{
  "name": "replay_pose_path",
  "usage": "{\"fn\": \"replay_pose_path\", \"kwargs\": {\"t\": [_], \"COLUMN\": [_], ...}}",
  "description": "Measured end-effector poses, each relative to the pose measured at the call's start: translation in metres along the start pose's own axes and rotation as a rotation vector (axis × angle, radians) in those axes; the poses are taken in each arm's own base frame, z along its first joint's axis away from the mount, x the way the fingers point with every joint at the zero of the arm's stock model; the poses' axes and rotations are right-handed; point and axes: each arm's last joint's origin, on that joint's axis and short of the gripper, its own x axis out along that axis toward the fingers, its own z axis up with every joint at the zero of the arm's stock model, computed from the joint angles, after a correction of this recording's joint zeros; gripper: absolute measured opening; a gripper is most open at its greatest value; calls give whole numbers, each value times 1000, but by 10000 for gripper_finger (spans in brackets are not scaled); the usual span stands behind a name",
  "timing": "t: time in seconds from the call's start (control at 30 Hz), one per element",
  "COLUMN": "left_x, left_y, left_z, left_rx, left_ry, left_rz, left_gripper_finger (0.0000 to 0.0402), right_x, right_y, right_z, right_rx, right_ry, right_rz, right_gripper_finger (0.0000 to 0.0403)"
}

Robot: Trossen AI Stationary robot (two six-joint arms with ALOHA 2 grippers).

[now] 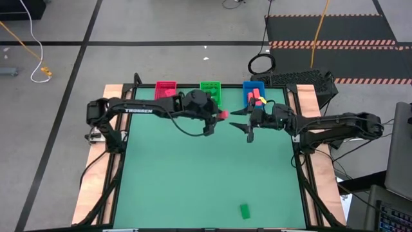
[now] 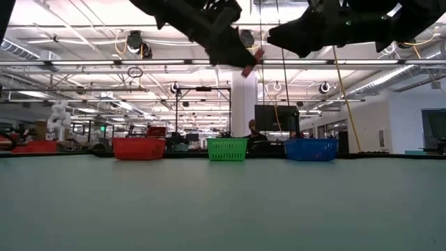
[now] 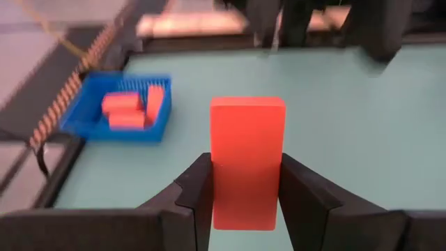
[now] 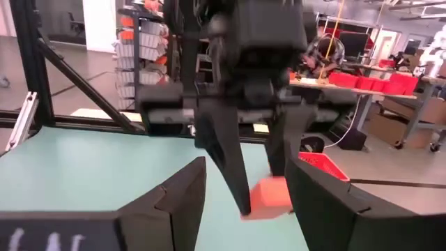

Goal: Sort & place blocks by color
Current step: Put the orange block into the blue basket

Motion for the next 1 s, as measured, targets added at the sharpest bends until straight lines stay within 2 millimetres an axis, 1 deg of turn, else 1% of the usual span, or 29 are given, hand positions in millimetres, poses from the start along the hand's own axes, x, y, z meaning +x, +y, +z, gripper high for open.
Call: {"fn": "replay_pose_path", "kwargs": {"t": [0.17, 0.23, 0.37, 0.5, 0.7, 1.0], "left_x": [0, 0, 0, 0, 0, 0], "left_y": [-6, -8, -11, -17, -21, -22], "left_z": [8, 10, 10, 13, 14, 15], "left_rx": [7, -1, -8, -1, 4, -16], "left_ry": [-68, -88, -84, -106, -109, -121], "left_rz": [-5, -5, -11, -24, -31, -31], "left_gripper_finger": [127, 127, 127, 127, 127, 127], "right_x": [4, 7, 12, 15, 18, 18], "right_y": [0, -1, -2, -3, -3, -3], "right_z": [-3, -2, -4, -8, -11, -8], "right_rx": [-4, -7, -20, -20, -21, -24], "right_ry": [-4, -34, -52, -44, -41, -76], "right_rz": [0, -7, -55, -59, -61, -63], "right_gripper_finger": [192, 192, 199, 210, 223, 214]}}
